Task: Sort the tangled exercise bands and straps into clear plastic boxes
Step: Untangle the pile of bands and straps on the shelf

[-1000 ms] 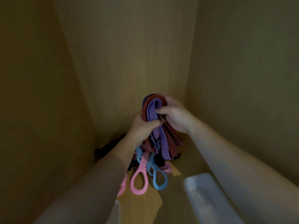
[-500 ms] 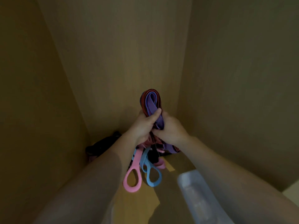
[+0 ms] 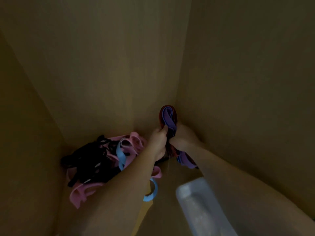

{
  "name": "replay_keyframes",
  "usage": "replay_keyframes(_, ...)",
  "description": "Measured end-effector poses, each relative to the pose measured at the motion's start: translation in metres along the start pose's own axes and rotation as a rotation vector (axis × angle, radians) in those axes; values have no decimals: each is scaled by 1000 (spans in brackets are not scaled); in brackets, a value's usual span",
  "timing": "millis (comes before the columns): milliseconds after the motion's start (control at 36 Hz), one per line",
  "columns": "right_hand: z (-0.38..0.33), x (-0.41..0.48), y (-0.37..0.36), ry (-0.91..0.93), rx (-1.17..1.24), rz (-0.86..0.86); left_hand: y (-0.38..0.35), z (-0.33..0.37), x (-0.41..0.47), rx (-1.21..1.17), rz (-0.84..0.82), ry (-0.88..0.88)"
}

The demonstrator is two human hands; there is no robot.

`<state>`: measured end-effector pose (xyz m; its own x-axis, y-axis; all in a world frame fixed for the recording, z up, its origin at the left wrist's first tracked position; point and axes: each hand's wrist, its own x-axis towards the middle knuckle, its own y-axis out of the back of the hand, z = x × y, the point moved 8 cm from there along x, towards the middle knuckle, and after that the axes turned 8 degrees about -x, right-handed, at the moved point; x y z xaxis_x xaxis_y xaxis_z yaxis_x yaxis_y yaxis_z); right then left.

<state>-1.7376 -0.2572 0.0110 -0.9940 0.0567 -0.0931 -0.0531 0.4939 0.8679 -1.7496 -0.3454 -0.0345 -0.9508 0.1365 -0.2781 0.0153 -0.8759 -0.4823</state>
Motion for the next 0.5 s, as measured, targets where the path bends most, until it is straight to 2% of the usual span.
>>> replay_keyframes(139,22,22,-35,-129,-49,-14,15,-30,28,42,39,84)
replay_keyframes(306,33,42,-69,-136,-179,-40,30,-56,44,106,52,196)
replay_keyframes(361,38,45,-77,-116,-136,-60,34,-64,46,245,51,209)
replay_keyframes(500,44,50,-85,-76,-83,-103,55,-60,45,775,55,122)
